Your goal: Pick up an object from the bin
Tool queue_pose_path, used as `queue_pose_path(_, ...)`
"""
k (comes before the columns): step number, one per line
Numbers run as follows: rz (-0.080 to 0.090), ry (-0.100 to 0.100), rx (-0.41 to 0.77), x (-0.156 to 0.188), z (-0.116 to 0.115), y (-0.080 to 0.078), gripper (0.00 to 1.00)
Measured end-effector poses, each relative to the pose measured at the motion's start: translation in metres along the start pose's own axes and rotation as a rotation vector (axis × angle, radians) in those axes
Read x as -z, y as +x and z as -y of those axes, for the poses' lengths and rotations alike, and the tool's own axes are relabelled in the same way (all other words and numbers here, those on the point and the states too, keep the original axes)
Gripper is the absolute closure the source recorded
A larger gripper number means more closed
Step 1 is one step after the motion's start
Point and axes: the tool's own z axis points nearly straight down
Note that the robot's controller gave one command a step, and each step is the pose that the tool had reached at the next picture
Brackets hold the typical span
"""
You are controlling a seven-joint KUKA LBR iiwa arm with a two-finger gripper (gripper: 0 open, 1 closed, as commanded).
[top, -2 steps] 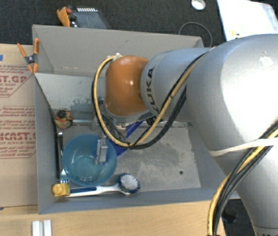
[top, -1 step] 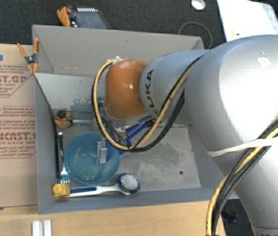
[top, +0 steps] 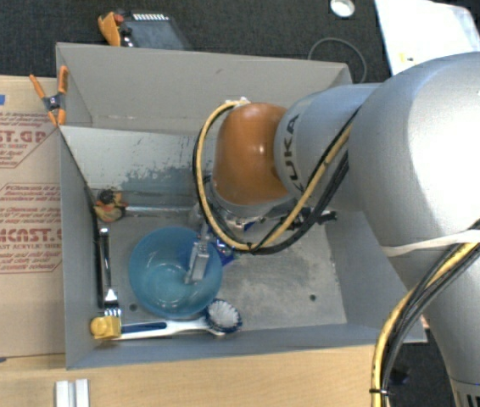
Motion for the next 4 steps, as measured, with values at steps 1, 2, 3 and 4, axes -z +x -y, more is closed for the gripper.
queue_pose_path(1, 0.009, 0.0, 0.128, -0.002, -0.024, 0.001, 0.0)
queue_pose_path(2, 0.008, -0.006, 0.027, 0.004, 0.003, -0.005, 1.0)
queue_pose_path(3, 0.008, -0.006, 0.027, 0.004, 0.003, -0.005, 1.0)
queue_pose_path(4, 0.007, -0.009, 0.027, 0.006, 0.001, -0.005, 1.0)
